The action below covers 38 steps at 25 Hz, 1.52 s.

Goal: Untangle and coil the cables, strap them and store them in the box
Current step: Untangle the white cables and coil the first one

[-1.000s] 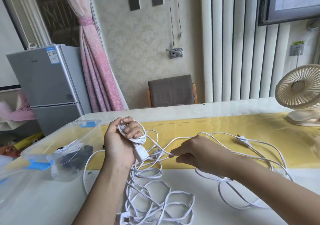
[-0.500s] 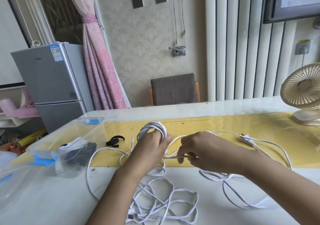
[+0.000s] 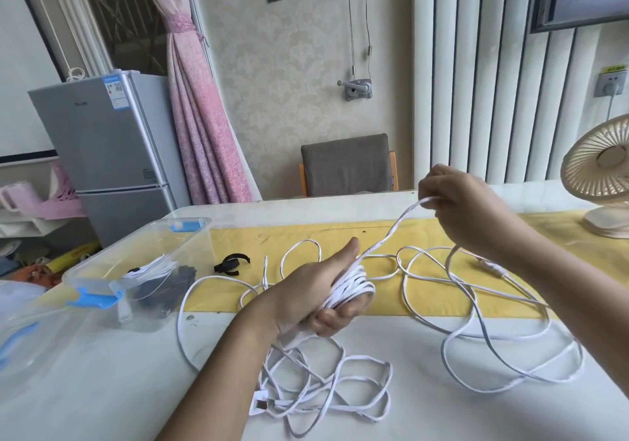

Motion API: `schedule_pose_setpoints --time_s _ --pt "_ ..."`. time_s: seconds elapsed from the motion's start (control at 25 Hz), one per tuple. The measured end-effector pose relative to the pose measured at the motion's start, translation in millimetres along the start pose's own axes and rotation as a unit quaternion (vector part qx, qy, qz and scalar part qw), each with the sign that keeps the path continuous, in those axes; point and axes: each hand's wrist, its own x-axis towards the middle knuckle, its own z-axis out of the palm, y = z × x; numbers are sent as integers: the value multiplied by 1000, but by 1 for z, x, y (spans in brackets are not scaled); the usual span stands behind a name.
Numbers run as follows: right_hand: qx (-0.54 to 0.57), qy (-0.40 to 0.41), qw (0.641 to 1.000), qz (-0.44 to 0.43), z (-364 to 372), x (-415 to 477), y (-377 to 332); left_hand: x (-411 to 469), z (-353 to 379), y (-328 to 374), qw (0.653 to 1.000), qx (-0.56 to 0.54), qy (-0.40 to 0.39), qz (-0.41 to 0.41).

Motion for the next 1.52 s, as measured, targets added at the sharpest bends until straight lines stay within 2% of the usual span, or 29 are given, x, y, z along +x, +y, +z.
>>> schedule_pose_setpoints --time_s 0.04,0.12,0.2,0.24,0.4,0.56,0.64,0.72,0.84,0.88,0.96,1.04,1.12,1.2,1.32,1.44,1.52 --pt "-3 0 1000 20 2 1 7 0 -1 1 994 -69 -89 8" --pt "-11 -5 999 50 8 -1 19 0 -3 3 954 -174 -238 51" --pt "-26 -18 997 70 15 -4 28 1 -5 4 911 -251 -312 96" --pt "-34 -27 996 74 20 -6 32 1 -5 5 895 -286 -322 114" --pt "-51 -51 995 62 31 -9 37 5 -13 3 854 -405 -272 182" --pt "-80 -87 993 -22 47 -21 22 6 -23 -4 755 -581 -191 237" --pt "-92 -117 985 -83 57 -31 6 6 -27 -5 722 -634 -89 264" --pt "-96 -141 976 -134 66 -40 -11 5 -28 -1 737 -607 60 290" --pt "-114 -128 960 -219 75 -51 -27 9 -26 6 794 -478 238 290" --pt "-117 -112 959 -233 78 -53 -27 12 -25 5 815 -410 296 285" --pt "-112 -97 956 -253 81 -55 -26 19 -22 -1 840 -207 414 282" --pt "-90 -88 956 -265 79 -55 -28 24 -20 -9 835 27 471 284" --pt "-67 -67 957 -273 78 -52 -28 26 -22 -20 820 214 462 262" --pt "-42 -45 960 -273 75 -50 -28 27 -25 -27 836 297 410 209" --pt "-5 -5 968 -251 66 -42 -25 23 -14 -25 869 332 330 161" --pt "20 46 974 -221 52 -31 -20 16 6 -15 912 286 273 108" --pt "28 77 976 -202 45 -25 -16 10 17 -6 930 259 237 104"
